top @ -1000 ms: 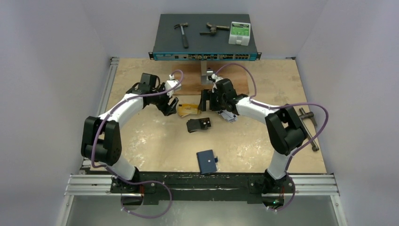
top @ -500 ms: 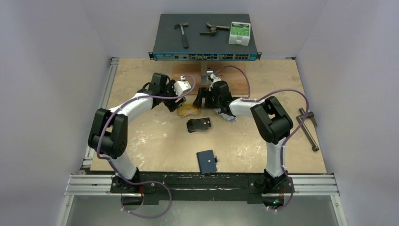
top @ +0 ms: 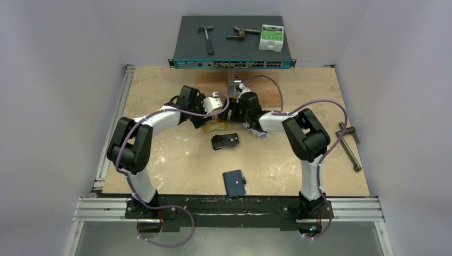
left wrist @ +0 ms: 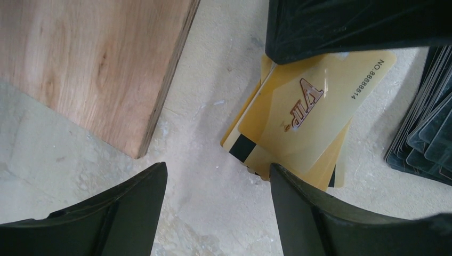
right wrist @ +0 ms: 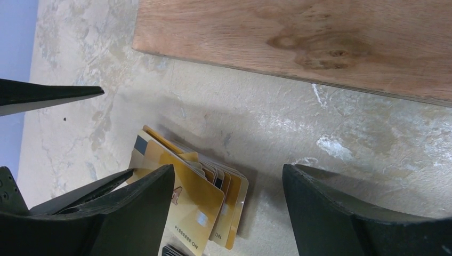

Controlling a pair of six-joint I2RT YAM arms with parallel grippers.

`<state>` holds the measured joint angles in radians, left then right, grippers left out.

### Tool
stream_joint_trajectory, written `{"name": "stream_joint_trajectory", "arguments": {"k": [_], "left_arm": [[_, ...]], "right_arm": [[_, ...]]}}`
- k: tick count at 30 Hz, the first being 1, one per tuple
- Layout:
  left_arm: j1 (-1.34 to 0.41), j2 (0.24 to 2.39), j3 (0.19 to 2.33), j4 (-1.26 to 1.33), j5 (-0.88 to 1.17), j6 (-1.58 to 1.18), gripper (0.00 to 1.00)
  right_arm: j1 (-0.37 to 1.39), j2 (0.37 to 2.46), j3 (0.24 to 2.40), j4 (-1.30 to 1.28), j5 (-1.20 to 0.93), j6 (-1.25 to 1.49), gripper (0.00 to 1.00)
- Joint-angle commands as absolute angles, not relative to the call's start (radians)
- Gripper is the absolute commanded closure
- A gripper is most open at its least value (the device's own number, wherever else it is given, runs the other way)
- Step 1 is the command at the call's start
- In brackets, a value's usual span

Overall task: Put the credit cards into the card holder
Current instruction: Pick up the credit card from the center of the board.

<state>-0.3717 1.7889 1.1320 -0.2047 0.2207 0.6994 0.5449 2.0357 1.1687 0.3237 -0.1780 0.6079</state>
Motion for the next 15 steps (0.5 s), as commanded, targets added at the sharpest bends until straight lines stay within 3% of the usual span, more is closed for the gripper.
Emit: {"name": "stream_joint_trajectory", "arguments": {"k": [1, 15], "left_arm": [[-0.383, 1.796, 1.181, -0.174, 0.210, 0.711, 0.30], [-0.410, 1.825, 1.198, -0.187, 0.168, 0.739, 0.31]], "right_arm": [[0.559, 2.033, 1.138, 0.339, -0.196, 0.635, 0.26], [0.567, 1.983, 1.037, 0.387, -0.235, 0.689, 0.32]]}}
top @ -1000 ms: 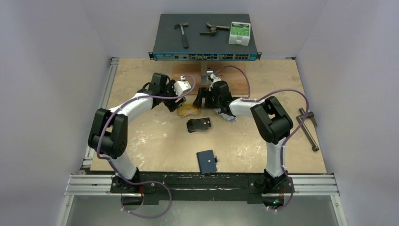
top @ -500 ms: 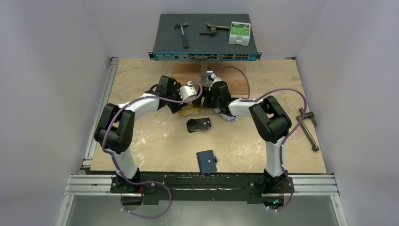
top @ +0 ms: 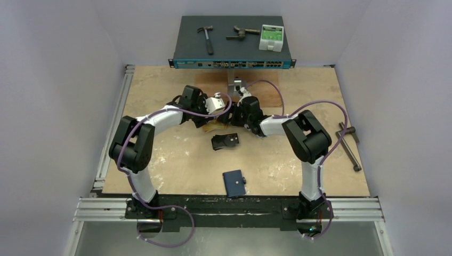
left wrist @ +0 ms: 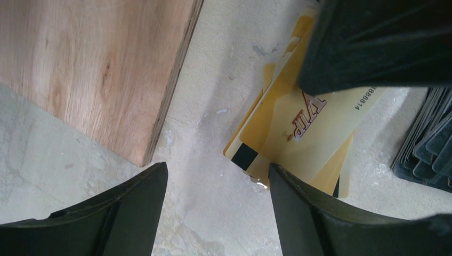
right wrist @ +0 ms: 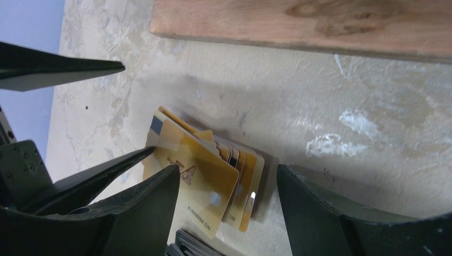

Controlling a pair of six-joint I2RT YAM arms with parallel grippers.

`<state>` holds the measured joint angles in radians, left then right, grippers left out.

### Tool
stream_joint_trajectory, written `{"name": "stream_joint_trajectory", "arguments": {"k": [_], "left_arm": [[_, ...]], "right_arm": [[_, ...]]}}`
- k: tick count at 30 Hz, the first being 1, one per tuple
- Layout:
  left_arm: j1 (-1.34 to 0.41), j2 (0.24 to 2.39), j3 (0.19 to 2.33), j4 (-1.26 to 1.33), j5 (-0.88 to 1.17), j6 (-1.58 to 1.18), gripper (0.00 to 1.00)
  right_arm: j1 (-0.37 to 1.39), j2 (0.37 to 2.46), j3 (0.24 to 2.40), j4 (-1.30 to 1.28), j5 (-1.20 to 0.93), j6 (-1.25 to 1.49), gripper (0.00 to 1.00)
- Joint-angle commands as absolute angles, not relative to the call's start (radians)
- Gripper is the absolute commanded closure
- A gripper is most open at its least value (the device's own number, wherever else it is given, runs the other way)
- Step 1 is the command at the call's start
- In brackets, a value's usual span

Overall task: Put the credit cards into the card holder
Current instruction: Pick up the credit card from the center of the board.

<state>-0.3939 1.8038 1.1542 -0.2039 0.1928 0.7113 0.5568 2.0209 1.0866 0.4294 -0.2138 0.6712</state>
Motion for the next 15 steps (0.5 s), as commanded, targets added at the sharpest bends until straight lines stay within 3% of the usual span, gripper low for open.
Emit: {"name": "stream_joint_trajectory", "arguments": {"k": [1, 15], "left_arm": [[-0.414, 1.830, 1.199, -0.184, 0.162, 0.739, 0.31], [-0.486, 1.844, 1.150, -0.123, 0.068, 0.866, 0.31]], "right_arm": [[0.567, 1.977, 1.031, 0.389, -0.237, 0.691, 0.32], [0.568, 1.993, 1.008, 0.446, -0.287, 0.735, 0.35]]}}
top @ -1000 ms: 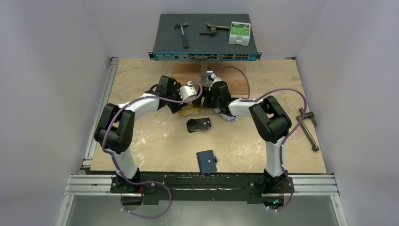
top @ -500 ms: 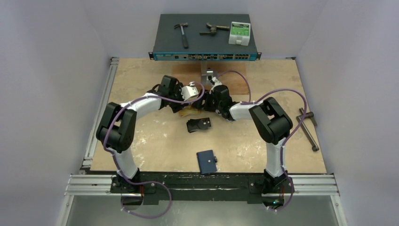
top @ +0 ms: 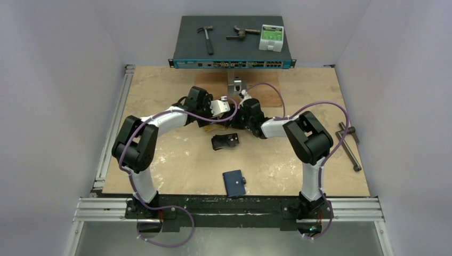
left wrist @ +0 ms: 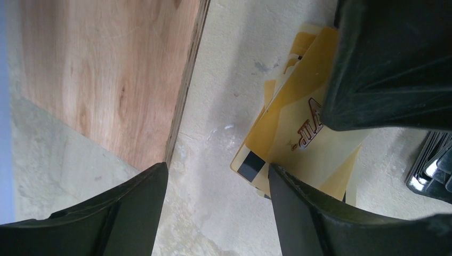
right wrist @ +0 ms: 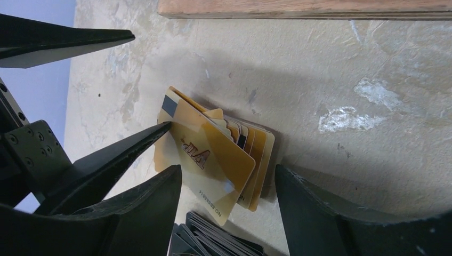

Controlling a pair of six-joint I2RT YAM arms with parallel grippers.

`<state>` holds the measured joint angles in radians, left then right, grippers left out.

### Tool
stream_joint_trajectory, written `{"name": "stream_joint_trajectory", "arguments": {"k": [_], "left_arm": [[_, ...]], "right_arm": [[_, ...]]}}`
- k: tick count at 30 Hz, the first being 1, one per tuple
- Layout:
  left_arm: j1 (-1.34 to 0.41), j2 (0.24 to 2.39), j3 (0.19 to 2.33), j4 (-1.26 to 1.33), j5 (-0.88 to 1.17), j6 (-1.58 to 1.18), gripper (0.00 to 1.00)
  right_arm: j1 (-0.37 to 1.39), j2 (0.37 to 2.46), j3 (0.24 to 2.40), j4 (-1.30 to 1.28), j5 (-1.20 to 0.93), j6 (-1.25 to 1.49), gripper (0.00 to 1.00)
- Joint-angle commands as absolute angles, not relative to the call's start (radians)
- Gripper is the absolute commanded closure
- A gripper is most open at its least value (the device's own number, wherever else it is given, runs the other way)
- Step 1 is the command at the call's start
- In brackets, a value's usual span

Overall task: Put the credit cards into the card holder
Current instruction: Pick up the credit card from the center of the board.

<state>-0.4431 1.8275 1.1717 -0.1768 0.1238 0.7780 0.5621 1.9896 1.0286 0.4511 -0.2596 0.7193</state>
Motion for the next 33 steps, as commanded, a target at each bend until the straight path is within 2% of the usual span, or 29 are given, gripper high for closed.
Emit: {"name": "stream_joint_trajectory", "arguments": {"k": [1, 7, 11, 19, 27, 31, 33], "left_arm": [[-0.500, 1.853, 1.149, -0.118, 0.042, 0.881, 0.31], [-0.553, 1.888, 1.156, -0.103, -0.022, 0.902, 0.31], [-0.557, 1.873, 1.164, -0.123, 0.006, 0.871, 0.31], [-0.549, 1.799, 1.164, -0.200, 0.070, 0.779, 0.31], [-0.528, 1.814, 1.174, -0.217, 0.045, 0.789, 0.31], [-0.528, 1.847, 1.184, -0.217, 0.015, 0.809, 0.31], [-0.528, 1.865, 1.197, -0.227, 0.005, 0.814, 0.32]], "right_arm": [[0.568, 1.991, 1.004, 0.446, -0.285, 0.734, 0.35], [0.568, 1.981, 0.971, 0.447, -0.275, 0.733, 0.36], [0.568, 1.976, 0.950, 0.463, -0.276, 0.744, 0.42], [0.566, 1.965, 0.943, 0.435, -0.260, 0.746, 0.75], [0.566, 1.931, 0.936, 0.355, -0.216, 0.716, 0.81], [0.567, 1.917, 0.933, 0.319, -0.216, 0.701, 0.72], [0.567, 1.908, 0.930, 0.307, -0.214, 0.700, 0.72]]}}
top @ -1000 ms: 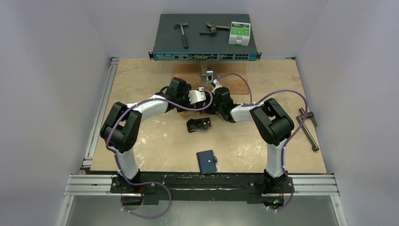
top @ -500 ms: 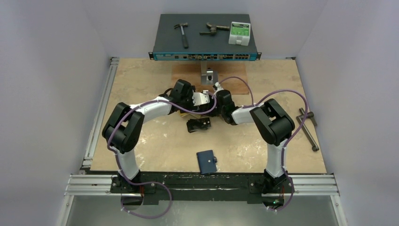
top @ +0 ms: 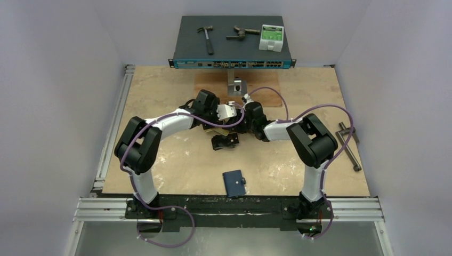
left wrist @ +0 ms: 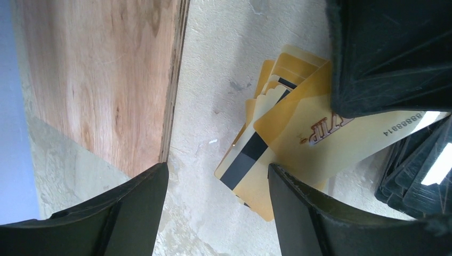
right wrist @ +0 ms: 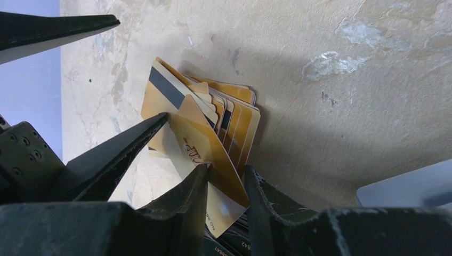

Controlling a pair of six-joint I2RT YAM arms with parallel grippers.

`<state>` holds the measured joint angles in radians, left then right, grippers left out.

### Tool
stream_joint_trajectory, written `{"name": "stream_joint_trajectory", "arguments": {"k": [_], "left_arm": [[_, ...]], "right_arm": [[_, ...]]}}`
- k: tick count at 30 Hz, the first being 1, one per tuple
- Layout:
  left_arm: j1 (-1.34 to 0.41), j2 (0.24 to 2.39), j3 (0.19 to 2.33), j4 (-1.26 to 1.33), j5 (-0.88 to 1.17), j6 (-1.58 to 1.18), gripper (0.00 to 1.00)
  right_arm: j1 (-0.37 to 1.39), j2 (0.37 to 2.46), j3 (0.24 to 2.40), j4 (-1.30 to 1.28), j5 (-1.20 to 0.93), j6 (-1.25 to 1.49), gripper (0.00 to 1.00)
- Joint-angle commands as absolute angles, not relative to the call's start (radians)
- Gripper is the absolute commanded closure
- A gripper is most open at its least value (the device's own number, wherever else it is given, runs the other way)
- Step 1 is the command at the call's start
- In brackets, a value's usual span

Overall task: Put the credit cards into the card holder
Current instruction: Pick up the credit card from the center of the board.

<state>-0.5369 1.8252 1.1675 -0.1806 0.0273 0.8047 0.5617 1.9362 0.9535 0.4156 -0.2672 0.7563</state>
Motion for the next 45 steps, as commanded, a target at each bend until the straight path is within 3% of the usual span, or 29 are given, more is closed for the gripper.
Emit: {"name": "stream_joint_trajectory", "arguments": {"k": [1, 7, 14, 17, 34, 45], "left_arm": [[-0.528, 1.873, 1.200, -0.230, 0.004, 0.814, 0.32], [-0.525, 1.875, 1.190, -0.237, 0.003, 0.819, 0.33], [-0.516, 1.881, 1.204, -0.269, 0.004, 0.803, 0.34], [-0.511, 1.882, 1.203, -0.270, 0.004, 0.806, 0.34], [-0.483, 1.866, 1.193, -0.271, 0.013, 0.780, 0.35], [-0.483, 1.692, 1.215, -0.433, 0.114, 0.721, 0.32]], "right_arm": [[0.566, 1.904, 0.931, 0.298, -0.208, 0.696, 0.71], [0.566, 1.880, 0.932, 0.273, -0.199, 0.689, 0.72], [0.564, 1.896, 0.962, 0.258, -0.217, 0.690, 0.93], [0.560, 1.867, 0.966, 0.231, -0.207, 0.677, 0.97], [0.521, 1.745, 0.994, 0.159, -0.217, 0.616, 1.00], [0.504, 1.627, 1.020, 0.089, -0.313, 0.554, 1.00]]}}
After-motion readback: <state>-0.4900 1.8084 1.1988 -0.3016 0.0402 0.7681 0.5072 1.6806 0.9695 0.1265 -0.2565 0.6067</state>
